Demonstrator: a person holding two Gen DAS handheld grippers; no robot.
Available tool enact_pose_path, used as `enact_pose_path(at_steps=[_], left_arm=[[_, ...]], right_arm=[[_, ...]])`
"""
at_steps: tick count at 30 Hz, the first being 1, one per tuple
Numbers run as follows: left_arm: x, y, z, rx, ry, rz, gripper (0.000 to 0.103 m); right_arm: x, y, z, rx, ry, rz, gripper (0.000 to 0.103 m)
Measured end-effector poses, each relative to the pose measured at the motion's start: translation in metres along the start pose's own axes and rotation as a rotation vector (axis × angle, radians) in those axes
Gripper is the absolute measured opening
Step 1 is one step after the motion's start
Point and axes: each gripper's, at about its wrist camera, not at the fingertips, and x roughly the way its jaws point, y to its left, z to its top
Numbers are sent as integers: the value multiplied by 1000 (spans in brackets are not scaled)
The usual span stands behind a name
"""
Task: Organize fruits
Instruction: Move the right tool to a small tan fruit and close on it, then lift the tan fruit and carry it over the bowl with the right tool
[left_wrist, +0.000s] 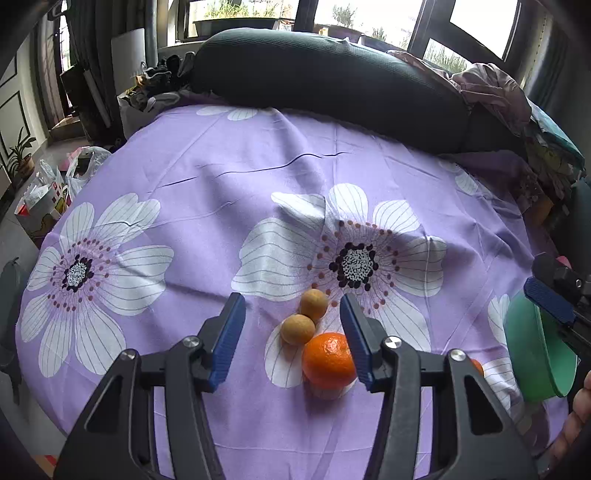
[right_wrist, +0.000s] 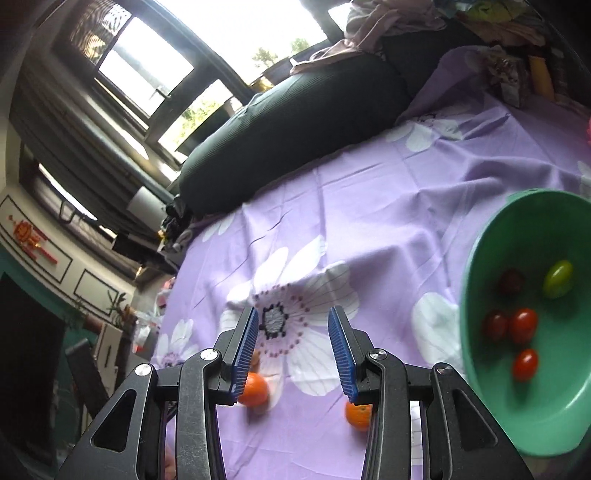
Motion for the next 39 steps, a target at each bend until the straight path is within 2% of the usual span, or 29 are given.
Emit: enact_pose_path(at_steps=[6, 12, 17, 19, 23, 26, 30, 33, 35, 37, 39], left_arm=[[29, 11, -3, -46, 100, -3, 42], [36, 14, -4, -47, 103, 26, 39], [39, 16, -5, -49, 115, 32, 37], [38, 20, -4, -73, 122, 30, 36], [35, 21, -4, -72, 125, 28, 36], [31, 17, -3, -68, 108, 13, 37], [24, 17, 7, -104, 107, -89, 37], [19, 13, 12, -104, 92, -99, 37], [23, 9, 15, -90, 110, -78, 37], [33, 8, 14, -96, 163, -85, 37], [36, 6, 11, -93, 177, -88, 37]], right_arm=[[75, 31, -9, -28, 196, 65, 40], [128, 49, -22, -113, 303, -16, 39], [157, 45, -34, -108, 382, -41, 36], [163, 45, -37, -120, 385, -64, 35], [162, 43, -41, -107, 383, -31, 31], [154, 43, -36, -113, 328, -83, 30], [136, 34, -23, -73, 284, -82, 30], [119, 27, -15, -48, 246, -71, 30], [110, 24, -12, -40, 232, -72, 30], [104, 22, -9, -31, 221, -61, 30], [98, 19, -7, -17, 214, -52, 30]])
